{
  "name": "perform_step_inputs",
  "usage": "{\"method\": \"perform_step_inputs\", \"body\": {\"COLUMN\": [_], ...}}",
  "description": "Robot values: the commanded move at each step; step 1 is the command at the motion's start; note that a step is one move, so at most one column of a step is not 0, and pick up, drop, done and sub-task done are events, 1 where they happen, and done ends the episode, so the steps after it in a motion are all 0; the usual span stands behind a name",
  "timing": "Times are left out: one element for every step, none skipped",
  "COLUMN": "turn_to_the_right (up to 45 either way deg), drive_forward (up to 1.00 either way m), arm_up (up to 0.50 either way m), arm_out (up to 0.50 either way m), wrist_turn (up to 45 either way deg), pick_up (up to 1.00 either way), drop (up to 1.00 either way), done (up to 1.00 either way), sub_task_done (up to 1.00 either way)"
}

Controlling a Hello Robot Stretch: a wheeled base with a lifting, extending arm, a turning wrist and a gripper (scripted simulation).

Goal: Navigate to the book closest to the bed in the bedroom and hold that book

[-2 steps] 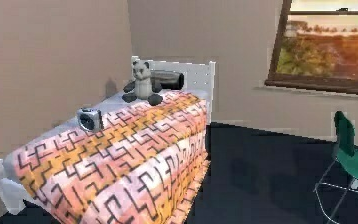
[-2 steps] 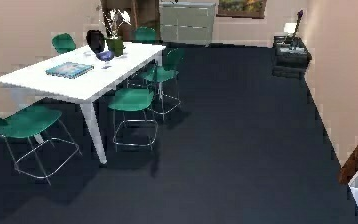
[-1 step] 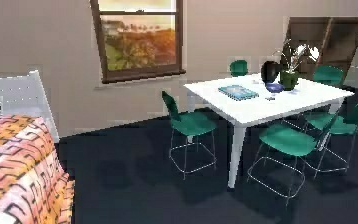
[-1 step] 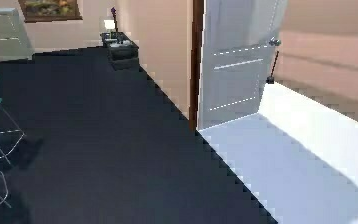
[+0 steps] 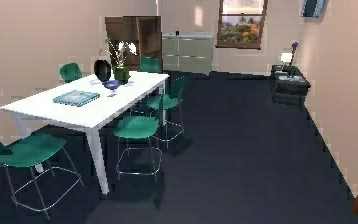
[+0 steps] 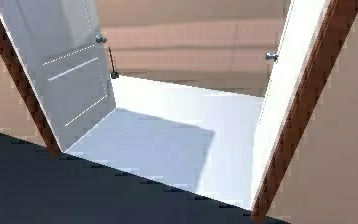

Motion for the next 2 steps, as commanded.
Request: {"method": "perform_step_inputs", "body": {"turn_to_the_right": [15.0,0.0], "drive_forward": [0.0,1.0], "arm_up": [0.0,0.0], "arm_out": [0.0,0.0], "wrist_turn": [0.0,0.0], "pick_up": [0.0,0.0], "drop": [0.0,0.0], "done": [0.0,0.0], "sub_task_done": [0.0,0.0]}}
